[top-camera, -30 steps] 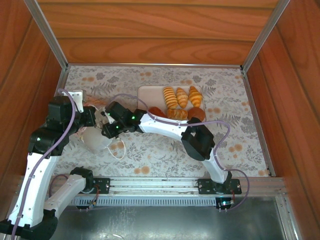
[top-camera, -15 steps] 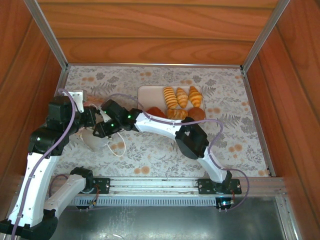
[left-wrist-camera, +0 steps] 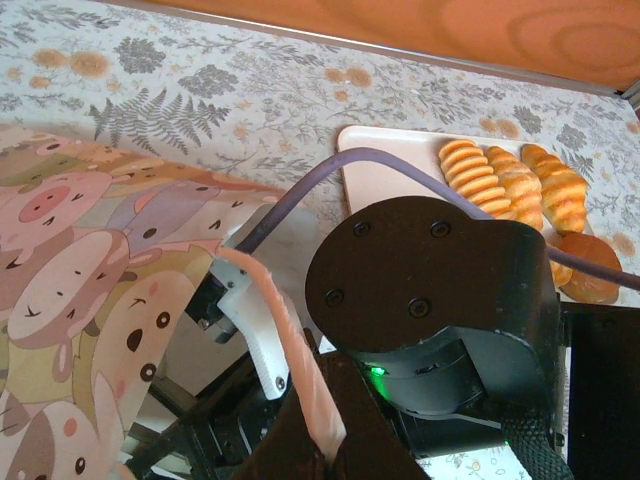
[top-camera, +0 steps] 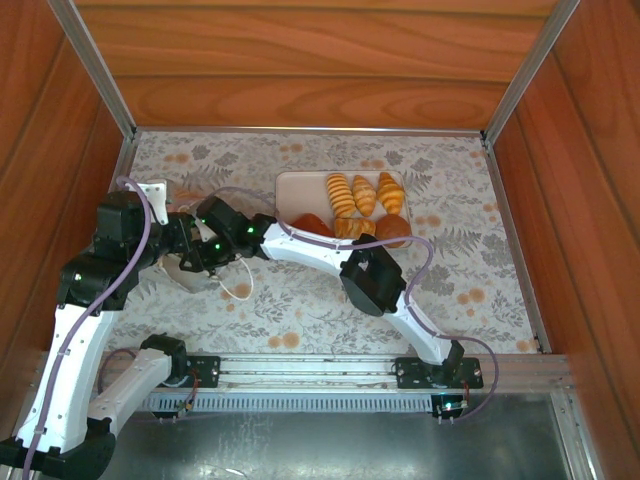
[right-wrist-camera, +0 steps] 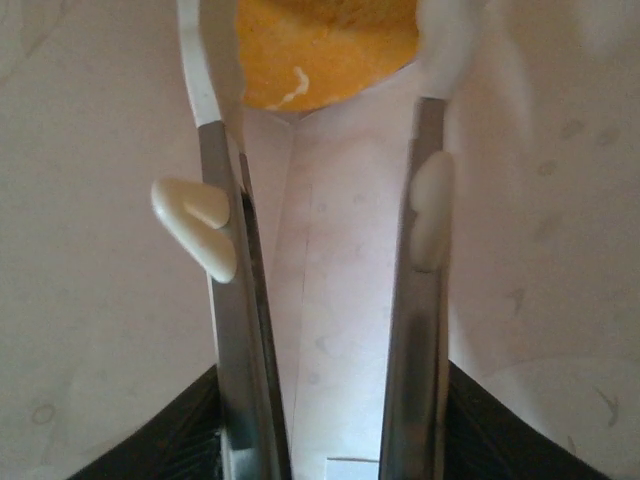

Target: Take the fake bread out of the paper bag

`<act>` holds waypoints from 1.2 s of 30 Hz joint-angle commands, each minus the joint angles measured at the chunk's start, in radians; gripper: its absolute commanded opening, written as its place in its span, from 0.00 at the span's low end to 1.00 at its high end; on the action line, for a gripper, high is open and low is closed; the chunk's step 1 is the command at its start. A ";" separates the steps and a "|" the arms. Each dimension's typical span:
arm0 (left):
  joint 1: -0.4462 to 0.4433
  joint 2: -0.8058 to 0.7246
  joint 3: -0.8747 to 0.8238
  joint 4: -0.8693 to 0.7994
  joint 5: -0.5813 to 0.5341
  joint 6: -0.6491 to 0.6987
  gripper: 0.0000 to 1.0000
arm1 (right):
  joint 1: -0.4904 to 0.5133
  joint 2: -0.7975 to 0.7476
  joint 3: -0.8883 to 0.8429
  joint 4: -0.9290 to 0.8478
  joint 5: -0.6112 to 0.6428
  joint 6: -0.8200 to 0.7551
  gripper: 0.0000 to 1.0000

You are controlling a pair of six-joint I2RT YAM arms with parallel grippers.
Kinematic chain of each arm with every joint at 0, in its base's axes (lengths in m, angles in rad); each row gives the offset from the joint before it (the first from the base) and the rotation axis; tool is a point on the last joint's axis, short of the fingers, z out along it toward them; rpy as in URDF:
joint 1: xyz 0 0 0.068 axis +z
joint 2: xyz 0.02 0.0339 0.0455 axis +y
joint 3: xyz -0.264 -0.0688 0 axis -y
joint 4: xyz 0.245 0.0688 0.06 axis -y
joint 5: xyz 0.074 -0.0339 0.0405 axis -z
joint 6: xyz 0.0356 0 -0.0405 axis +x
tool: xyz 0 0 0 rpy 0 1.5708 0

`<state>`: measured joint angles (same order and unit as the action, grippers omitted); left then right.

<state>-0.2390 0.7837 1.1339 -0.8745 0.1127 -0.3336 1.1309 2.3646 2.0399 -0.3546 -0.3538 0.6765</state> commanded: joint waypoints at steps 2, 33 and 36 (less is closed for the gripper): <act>-0.005 -0.021 0.021 0.018 -0.007 -0.008 0.00 | -0.013 0.021 0.021 -0.033 -0.001 0.000 0.42; -0.005 -0.009 -0.044 0.018 0.088 -0.030 0.00 | -0.017 -0.246 -0.331 0.141 -0.021 -0.134 0.40; -0.005 -0.017 -0.052 0.019 0.087 -0.039 0.00 | -0.017 -0.235 -0.335 0.168 -0.058 -0.072 0.41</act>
<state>-0.2390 0.7738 1.0901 -0.8650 0.1646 -0.3576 1.1233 2.1548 1.7115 -0.2649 -0.3454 0.5716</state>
